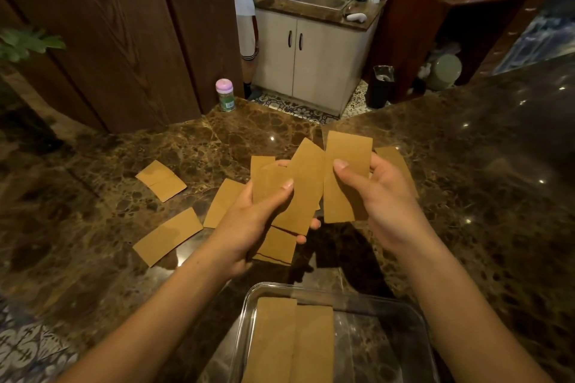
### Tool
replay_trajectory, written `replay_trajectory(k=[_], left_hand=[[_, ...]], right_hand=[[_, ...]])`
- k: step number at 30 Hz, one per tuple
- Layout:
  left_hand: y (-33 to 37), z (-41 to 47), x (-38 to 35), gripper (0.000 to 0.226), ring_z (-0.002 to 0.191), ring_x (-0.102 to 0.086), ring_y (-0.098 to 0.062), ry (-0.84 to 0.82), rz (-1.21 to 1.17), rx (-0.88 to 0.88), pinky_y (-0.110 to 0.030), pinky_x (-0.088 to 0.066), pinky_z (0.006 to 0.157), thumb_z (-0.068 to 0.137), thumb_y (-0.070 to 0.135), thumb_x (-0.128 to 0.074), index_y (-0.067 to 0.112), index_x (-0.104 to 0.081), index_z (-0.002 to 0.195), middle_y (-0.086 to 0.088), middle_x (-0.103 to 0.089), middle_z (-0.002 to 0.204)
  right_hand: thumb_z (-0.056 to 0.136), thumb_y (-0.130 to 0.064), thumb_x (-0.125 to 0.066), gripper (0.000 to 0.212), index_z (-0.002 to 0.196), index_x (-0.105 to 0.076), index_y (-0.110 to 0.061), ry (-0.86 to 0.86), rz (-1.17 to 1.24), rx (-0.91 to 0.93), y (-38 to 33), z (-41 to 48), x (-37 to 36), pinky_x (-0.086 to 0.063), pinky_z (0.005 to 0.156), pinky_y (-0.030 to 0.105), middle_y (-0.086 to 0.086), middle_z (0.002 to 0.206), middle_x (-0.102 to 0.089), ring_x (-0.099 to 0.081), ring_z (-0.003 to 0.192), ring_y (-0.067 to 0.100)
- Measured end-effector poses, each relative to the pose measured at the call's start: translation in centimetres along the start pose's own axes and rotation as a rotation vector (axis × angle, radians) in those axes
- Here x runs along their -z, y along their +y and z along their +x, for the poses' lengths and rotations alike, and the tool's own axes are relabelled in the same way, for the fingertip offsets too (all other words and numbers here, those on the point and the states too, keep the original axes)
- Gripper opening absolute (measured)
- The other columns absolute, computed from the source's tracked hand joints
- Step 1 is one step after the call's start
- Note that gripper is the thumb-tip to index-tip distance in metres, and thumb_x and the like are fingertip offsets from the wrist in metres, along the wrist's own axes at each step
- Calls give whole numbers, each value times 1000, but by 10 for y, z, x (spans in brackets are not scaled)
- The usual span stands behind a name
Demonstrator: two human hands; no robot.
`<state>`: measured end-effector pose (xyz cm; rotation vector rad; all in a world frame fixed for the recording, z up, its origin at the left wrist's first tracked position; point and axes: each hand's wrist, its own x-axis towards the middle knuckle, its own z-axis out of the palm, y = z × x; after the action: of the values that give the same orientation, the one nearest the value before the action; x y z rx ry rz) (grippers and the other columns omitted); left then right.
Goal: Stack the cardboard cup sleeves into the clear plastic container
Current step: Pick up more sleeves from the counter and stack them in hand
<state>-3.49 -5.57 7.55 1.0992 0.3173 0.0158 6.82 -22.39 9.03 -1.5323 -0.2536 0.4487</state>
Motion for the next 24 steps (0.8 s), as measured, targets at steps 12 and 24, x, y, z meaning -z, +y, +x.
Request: replay_trajectory(k=[12, 24], left_hand=[[-28, 19, 4, 37, 127, -55, -1, 178, 675, -482, -26, -48, 105, 104, 20, -58, 29, -52, 139, 15, -58, 135], [-15, 7, -7, 50, 110, -73, -22, 61, 27, -129, -34, -60, 81, 90, 40, -66, 46, -54, 138, -2, -75, 123]], right_hand=[[100, -37, -65, 21, 120, -65, -31, 104, -518, 196, 2, -5, -18, -58, 87, 32, -16, 106, -71, -68, 98, 0], [107, -30, -56, 21, 124, -68, -27, -6, -168, 43, 10, -6, -36, -59, 97, 52, -2, 113, -77, -74, 106, 17]])
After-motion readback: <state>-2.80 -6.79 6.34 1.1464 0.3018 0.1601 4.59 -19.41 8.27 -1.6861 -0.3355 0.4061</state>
